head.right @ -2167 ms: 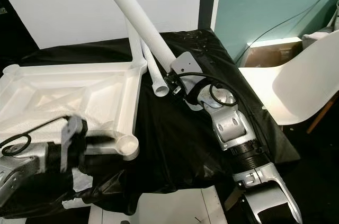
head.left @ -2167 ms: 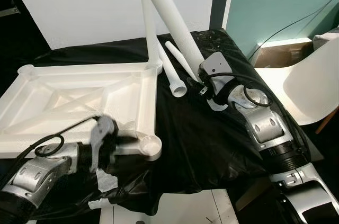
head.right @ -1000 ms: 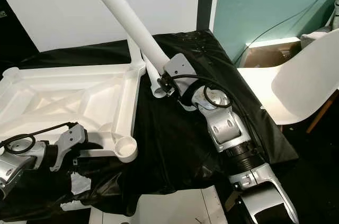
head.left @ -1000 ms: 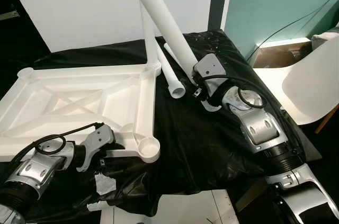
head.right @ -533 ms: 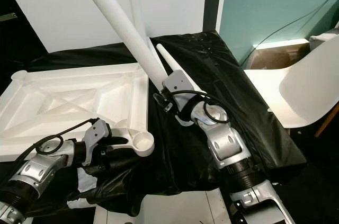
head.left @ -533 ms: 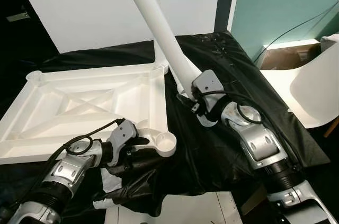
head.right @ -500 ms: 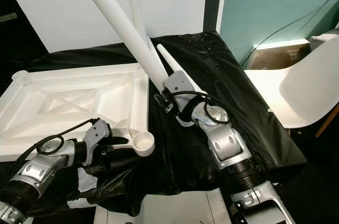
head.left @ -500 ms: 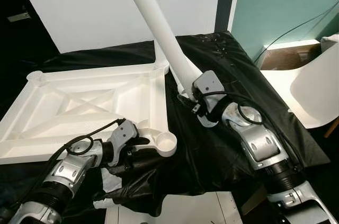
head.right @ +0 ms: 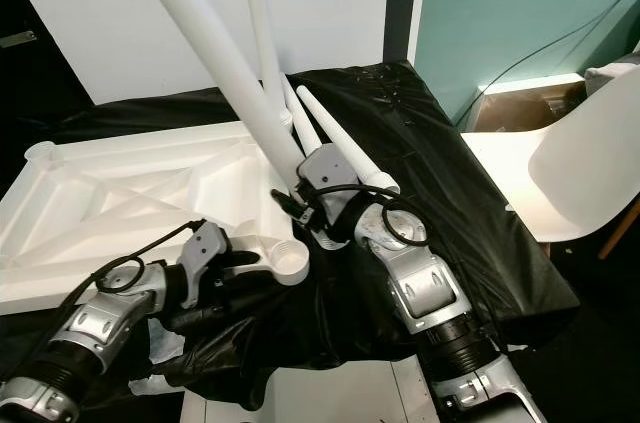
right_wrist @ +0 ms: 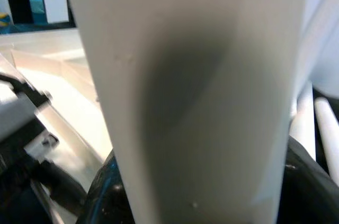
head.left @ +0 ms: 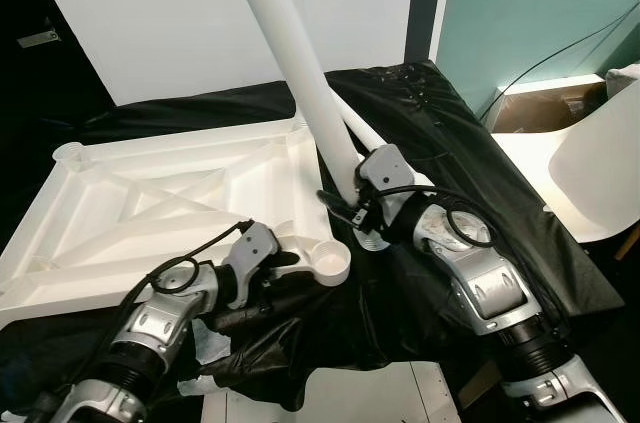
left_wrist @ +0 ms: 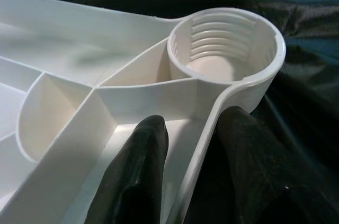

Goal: Building children table

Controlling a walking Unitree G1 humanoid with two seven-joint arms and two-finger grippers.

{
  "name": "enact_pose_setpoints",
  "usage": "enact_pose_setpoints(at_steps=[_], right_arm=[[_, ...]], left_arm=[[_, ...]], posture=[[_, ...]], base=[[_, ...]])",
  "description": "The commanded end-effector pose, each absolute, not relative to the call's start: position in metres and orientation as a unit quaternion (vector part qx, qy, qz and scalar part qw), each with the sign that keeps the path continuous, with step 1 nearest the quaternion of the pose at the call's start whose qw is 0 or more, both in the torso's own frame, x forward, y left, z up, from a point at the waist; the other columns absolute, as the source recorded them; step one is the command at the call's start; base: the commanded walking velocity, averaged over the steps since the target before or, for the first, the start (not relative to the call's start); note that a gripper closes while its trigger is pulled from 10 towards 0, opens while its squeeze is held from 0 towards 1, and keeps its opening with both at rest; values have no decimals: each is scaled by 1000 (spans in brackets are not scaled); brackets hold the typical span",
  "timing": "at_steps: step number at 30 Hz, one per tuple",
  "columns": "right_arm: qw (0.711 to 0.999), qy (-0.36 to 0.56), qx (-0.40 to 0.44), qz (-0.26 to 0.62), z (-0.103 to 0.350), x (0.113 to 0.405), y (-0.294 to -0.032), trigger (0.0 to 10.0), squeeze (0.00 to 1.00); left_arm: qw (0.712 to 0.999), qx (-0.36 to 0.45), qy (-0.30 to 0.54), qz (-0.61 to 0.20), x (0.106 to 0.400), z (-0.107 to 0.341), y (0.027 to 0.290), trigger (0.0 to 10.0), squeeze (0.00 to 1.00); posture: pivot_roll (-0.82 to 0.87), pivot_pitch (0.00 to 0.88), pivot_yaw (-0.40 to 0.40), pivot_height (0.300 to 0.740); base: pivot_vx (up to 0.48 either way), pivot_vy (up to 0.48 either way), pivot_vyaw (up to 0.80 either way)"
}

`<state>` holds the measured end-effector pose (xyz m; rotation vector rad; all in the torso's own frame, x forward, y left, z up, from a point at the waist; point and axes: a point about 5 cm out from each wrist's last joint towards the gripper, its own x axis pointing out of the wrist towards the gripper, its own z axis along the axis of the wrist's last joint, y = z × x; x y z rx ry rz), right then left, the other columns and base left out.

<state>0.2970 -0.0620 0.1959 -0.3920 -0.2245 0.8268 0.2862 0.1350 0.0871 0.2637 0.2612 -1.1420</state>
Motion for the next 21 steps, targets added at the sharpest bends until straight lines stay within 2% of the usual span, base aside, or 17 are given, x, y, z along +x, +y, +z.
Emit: enact_pose_setpoints(at_steps=[1,13,21], right_arm=[[880,-133,-188,416,205,296,-53,10000,0],[867,-110,-159,458,184,295,-37,10000,0],[876,-93,-143,451,170,297,-44,10000,0]], left_arm=[[828,120,147,-527,283,75,132,10000,0],[840,108,139,-514,284,73,124,10000,0],[844,105,137,-508,284,73,125,10000,0]], posture=[[-115,0,63,740],[-109,0,61,740],[-107,0,64,740]], base=[[0,0,0],[0,0,0],[0,0,0]])
